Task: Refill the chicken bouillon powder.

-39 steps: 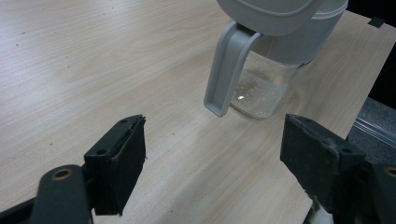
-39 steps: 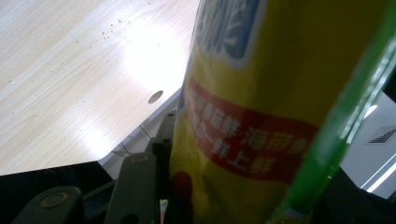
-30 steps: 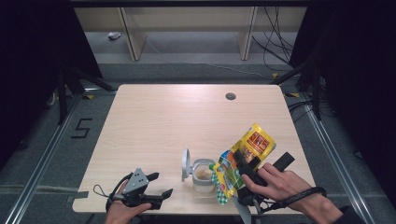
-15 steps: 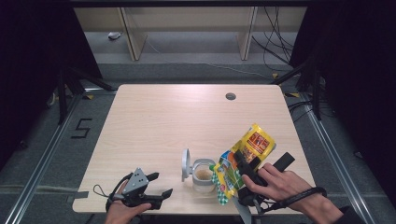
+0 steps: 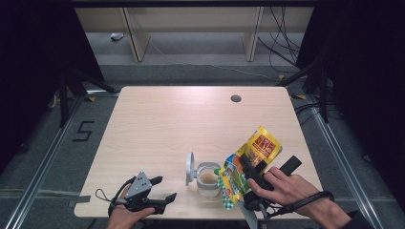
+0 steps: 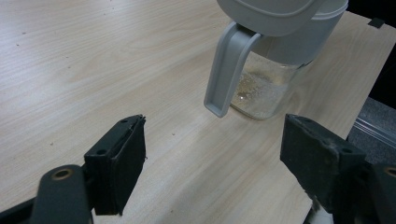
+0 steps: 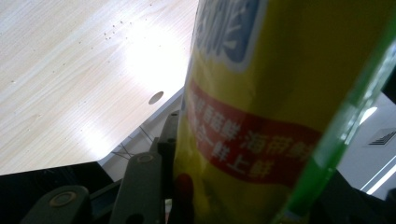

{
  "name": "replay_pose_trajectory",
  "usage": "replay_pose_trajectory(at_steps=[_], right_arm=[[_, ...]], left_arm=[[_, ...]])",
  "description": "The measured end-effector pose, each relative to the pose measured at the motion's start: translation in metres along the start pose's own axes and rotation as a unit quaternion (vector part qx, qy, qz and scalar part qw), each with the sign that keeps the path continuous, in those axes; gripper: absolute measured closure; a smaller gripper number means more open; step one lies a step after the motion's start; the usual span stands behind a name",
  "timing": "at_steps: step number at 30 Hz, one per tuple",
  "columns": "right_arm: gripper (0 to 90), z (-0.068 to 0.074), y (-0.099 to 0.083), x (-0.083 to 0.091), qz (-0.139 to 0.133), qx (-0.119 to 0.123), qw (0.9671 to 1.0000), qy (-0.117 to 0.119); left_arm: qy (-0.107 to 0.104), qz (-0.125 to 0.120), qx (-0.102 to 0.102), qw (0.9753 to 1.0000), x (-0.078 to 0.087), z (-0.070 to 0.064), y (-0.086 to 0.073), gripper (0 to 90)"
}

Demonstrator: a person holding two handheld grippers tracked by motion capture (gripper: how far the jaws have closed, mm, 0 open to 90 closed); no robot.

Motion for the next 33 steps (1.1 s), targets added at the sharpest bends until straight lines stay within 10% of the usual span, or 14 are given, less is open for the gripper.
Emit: replay_pose_trajectory(at_steps=[33], right_arm=[[63.0,-0.002,-0.0037,0.0018,0.001,0.003,1.0,-0.001]], left_arm=[[0.0,-0.001,0.0,1.0,0.0,-0.0002,0.0001,21.9]])
Point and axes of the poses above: each handheld gripper's, and its own axes: x roughly backward along the jaws, y roughly out of its top, z roughly to its left, the point moved 8 cm from there along -x, roughly forward along the jaws, and after that the axes turned 4 degrees about -y, right-handed, at the moved point
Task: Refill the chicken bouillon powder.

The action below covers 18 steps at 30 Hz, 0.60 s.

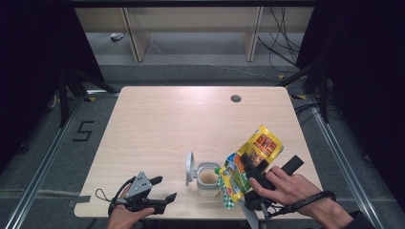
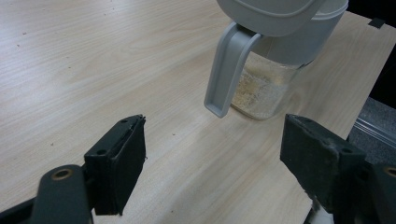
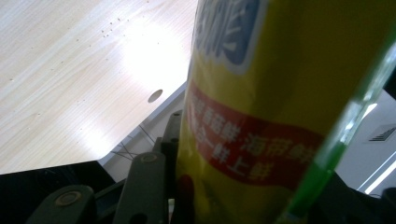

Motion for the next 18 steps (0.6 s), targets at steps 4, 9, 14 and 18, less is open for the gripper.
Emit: replay_pose_trajectory(at_steps=[4,9,14,18], right_arm=[[63.3,0.0004,0.0001,0.0002,-0.001,-0.001,1.0,0.0],[63.6,0.0005,0.0007,0.0002,-0.001,0.002,1.0,0.001],[63.8,0.0,0.0006,0.0003,0.0,0.001,1.0,0.0],[64.2,-0.0007,-0.0004,0.001,0.001,-0.004,1.0,0.0]], left_arm=[[0.0,0.0,0.0,1.0,-0.0001,-0.0002,-0.0001,21.9],[0.0,0.005,-0.005,1.0,0.0008,0.0008,-0.0006,21.9],[-0.002,0.002,-0.003,1.0,0.0003,0.0004,-0.0003,21.9],[0.001,0.004,-0.004,1.0,0.0007,0.0007,-0.0004,21.9]])
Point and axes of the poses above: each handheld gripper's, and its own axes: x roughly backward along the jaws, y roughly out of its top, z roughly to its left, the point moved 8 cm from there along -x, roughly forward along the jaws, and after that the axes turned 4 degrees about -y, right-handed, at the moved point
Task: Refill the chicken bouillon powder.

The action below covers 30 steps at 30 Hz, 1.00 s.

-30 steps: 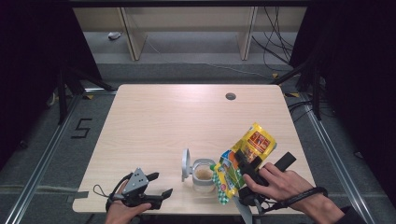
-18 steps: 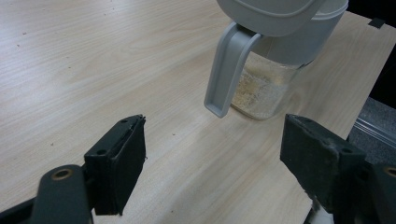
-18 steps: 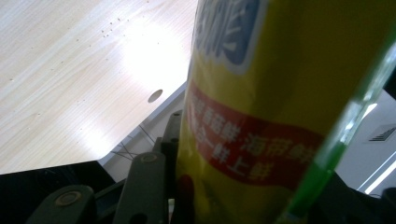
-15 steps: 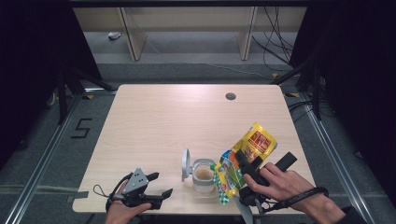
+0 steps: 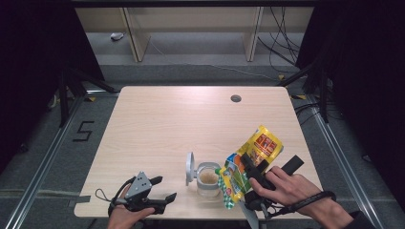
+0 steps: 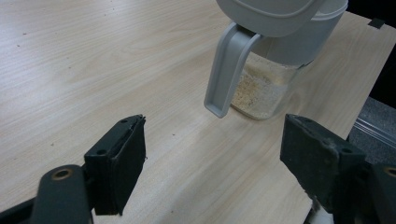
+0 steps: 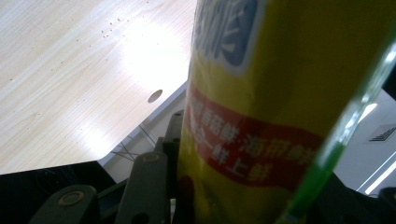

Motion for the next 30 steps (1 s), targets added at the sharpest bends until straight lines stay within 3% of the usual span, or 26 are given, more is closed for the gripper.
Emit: replay_pose_trajectory(at_steps=[8,13,15,19,21,26,30], right_arm=[[64.5,-0.0009,0.0,0.0002,-0.003,0.009,1.0,0.0],[65.3,-0.0023,0.0002,0.0,-0.006,0.004,1.0,-0.003],[65.4,-0.0002,0.0005,0.0002,-0.005,-0.008,1.0,-0.001],[65.5,-0.0012,0.001,0.0,-0.008,0.003,1.0,-0.002],[65.5,-0.0002,0.0002,0.0007,-0.004,-0.006,1.0,0.0],[66.1,-0.0005,-0.0014,0.0006,-0.002,0.005,1.0,0.001],[66.2,-0.0012,-0.0021,0.0013,-0.001,-0.003,1.0,-0.002]], left_arm=[[-0.002,-0.002,0.001,1.0,-0.0003,-0.0003,0.0001,21.9],[-0.003,-0.001,0.0,1.0,-0.0003,-0.0002,0.0001,21.9],[-0.003,-0.002,0.001,1.0,-0.0003,-0.0002,0.0002,21.9],[0.0,0.0,0.001,1.0,0.0,-0.0002,0.0,21.9],[0.0,0.001,0.0,1.0,0.0001,0.0,-0.0002,21.9],[-0.001,-0.004,0.005,1.0,-0.0008,-0.0009,0.0004,21.9],[0.0,0.0,0.0,1.0,-0.0001,0.0,0.0,21.9]])
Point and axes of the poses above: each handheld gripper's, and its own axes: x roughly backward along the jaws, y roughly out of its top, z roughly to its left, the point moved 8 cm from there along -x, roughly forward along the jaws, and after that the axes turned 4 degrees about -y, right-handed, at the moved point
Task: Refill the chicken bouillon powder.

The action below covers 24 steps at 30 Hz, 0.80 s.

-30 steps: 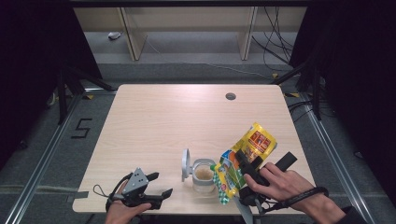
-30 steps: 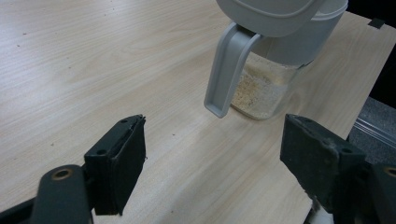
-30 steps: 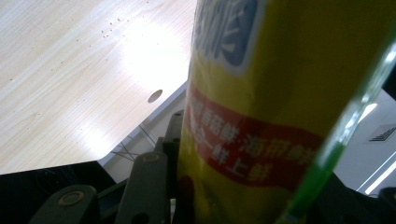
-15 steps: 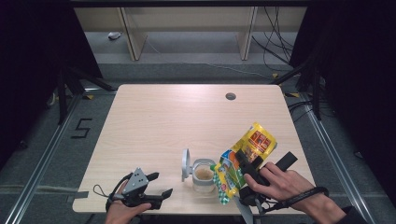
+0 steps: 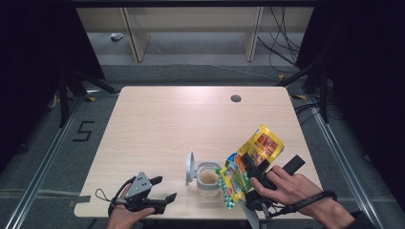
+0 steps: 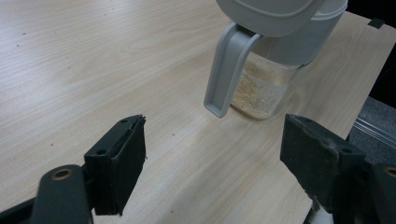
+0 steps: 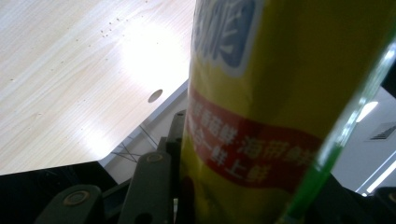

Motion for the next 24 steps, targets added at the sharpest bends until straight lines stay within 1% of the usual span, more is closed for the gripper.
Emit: replay_pose_trajectory(at_steps=[2,5,6,8,9,10,12,13,14,16,17,18,20,21,23,24], right_arm=[[66.2,-0.0002,0.0,0.0003,0.0,-0.001,1.0,0.0],[66.4,-0.0009,0.0001,0.0002,-0.001,0.008,1.0,0.0],[66.5,-0.0009,0.0002,0.0002,-0.001,0.006,1.0,-0.002],[66.6,-0.0005,0.0006,0.0,-0.002,0.002,1.0,0.001],[66.7,-0.0007,0.0006,0.0004,0.0,0.0,1.0,-0.002],[66.8,-0.0008,0.0008,0.0005,-0.001,0.0,1.0,0.0],[66.9,-0.0009,0.0013,0.0002,-0.004,0.003,1.0,-0.001],[66.9,-0.0012,0.001,0.0006,-0.002,0.007,1.0,0.0],[66.9,-0.0015,0.001,0.0008,-0.002,0.008,1.0,0.0],[67.0,-0.0012,0.0013,0.0011,-0.003,0.003,1.0,-0.001],[67.1,-0.0012,0.0011,0.0014,-0.001,0.001,1.0,0.0],[67.2,-0.001,0.0012,0.0011,-0.003,-0.001,1.0,-0.003],[67.3,-0.0012,0.0006,0.0005,-0.003,0.005,1.0,0.0],[67.4,-0.0011,0.0004,0.0007,-0.002,0.004,1.0,-0.002],[67.6,-0.0005,0.0003,0.0006,-0.002,0.003,1.0,0.0],[67.6,-0.0013,0.001,0.0002,-0.006,0.007,1.0,-0.002]], left_arm=[[-0.001,-0.003,0.003,1.0,-0.0004,-0.0006,0.0003,21.9],[0.0,-0.004,0.005,1.0,-0.0006,-0.0009,0.0005,21.9],[0.0,0.001,0.0,1.0,0.0001,0.0,-0.0001,21.9],[0.0,0.0,0.0,1.0,0.0,-0.0001,0.0,21.9],[-0.001,-0.004,0.006,1.0,-0.0007,-0.001,0.0005,21.9],[0.0,0.001,0.0,1.0,0.0001,-0.0002,-0.0002,21.9],[-0.002,-0.005,0.005,1.0,-0.0008,-0.001,0.0006,21.9],[-0.002,-0.001,0.001,1.0,-0.0001,-0.0003,0.0,21.9],[-0.002,-0.002,0.001,1.0,-0.0003,-0.0004,0.0002,21.9],[-0.002,-0.001,0.001,1.0,-0.0002,-0.0004,0.0001,21.9],[-0.003,-0.006,0.006,1.0,-0.0009,-0.0012,0.0007,21.9],[-0.003,-0.005,0.005,1.0,-0.0009,-0.0012,0.0006,21.9],[-0.003,-0.005,0.005,1.0,-0.0009,-0.0011,0.0006,21.9],[0.0,0.001,0.0,1.0,0.0001,-0.0002,-0.0001,21.9],[0.0,0.0,0.0,1.0,0.0,-0.0001,0.0,21.9],[0.0,0.0,0.0,1.0,0.0001,-0.0002,0.0,21.9]])
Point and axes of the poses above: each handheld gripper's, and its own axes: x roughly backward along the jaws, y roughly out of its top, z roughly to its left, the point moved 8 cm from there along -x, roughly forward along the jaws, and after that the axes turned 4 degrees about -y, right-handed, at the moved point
